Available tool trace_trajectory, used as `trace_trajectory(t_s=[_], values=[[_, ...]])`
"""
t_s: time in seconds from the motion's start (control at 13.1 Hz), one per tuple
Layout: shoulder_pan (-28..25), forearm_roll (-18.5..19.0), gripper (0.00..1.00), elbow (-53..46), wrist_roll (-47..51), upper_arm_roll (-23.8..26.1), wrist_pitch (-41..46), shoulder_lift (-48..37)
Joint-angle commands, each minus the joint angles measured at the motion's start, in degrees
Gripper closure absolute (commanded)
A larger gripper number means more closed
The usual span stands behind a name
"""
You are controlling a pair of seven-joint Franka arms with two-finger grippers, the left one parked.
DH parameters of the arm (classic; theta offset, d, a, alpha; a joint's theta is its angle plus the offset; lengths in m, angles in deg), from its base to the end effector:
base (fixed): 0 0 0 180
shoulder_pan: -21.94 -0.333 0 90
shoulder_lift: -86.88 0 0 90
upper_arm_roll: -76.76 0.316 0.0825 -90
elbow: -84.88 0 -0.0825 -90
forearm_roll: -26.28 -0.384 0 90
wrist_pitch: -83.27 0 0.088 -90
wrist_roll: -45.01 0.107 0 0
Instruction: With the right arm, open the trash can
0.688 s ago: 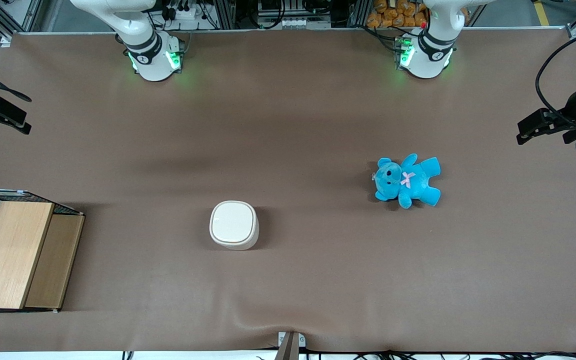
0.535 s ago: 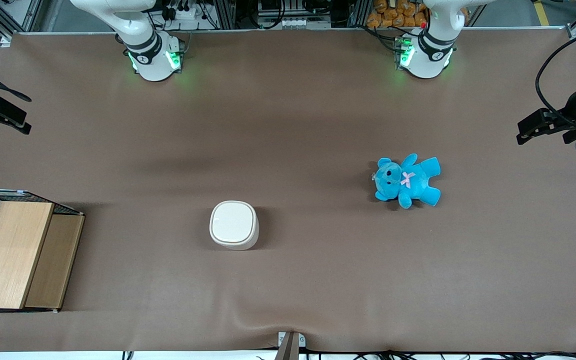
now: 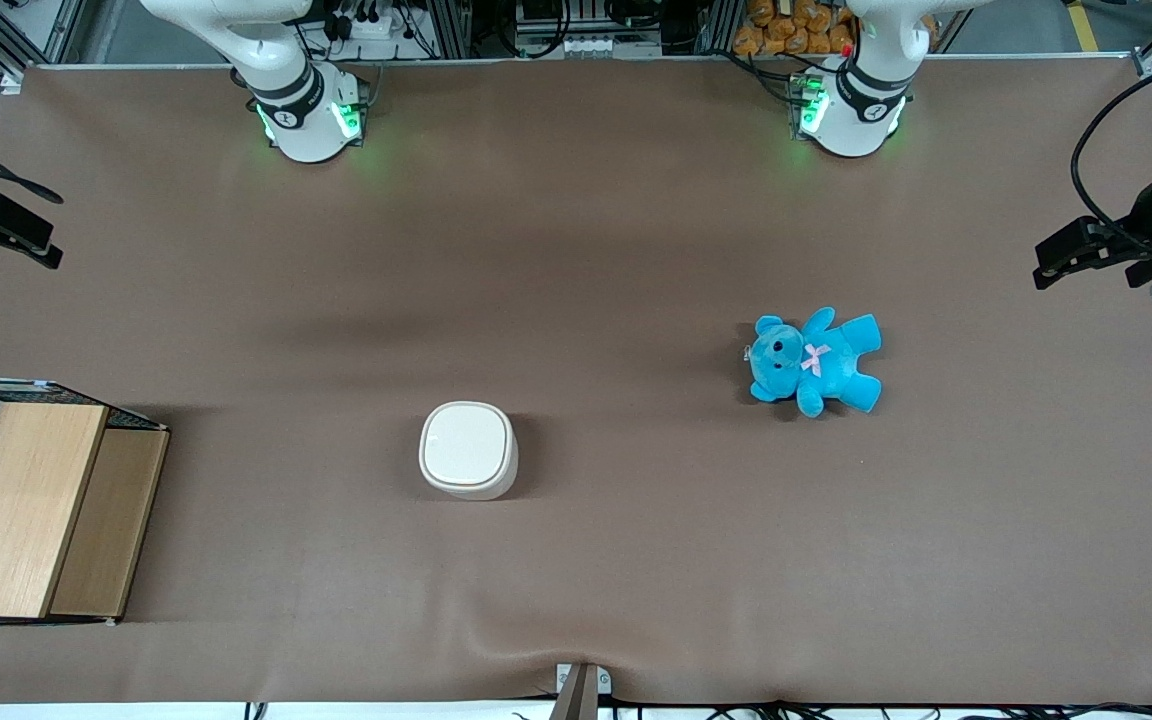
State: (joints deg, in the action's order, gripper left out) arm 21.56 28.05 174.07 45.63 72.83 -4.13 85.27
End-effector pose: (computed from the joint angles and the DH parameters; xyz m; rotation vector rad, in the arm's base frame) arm 0.5402 -0.0375 0.6426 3.1106 -0.1153 -0.0061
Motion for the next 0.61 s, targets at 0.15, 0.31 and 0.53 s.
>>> trace_trajectory(t_s=[0.15, 0.31, 0.53], values=[[1.1, -0.5, 0.0, 0.5, -0.8, 0.7, 1.4, -0.1], [0.6, -0.5, 0.0, 0.5, -0.9, 0.7, 2.7, 0.5], [0.6, -0.5, 0.0, 0.7, -0.9, 0.8, 3.6, 0.6]])
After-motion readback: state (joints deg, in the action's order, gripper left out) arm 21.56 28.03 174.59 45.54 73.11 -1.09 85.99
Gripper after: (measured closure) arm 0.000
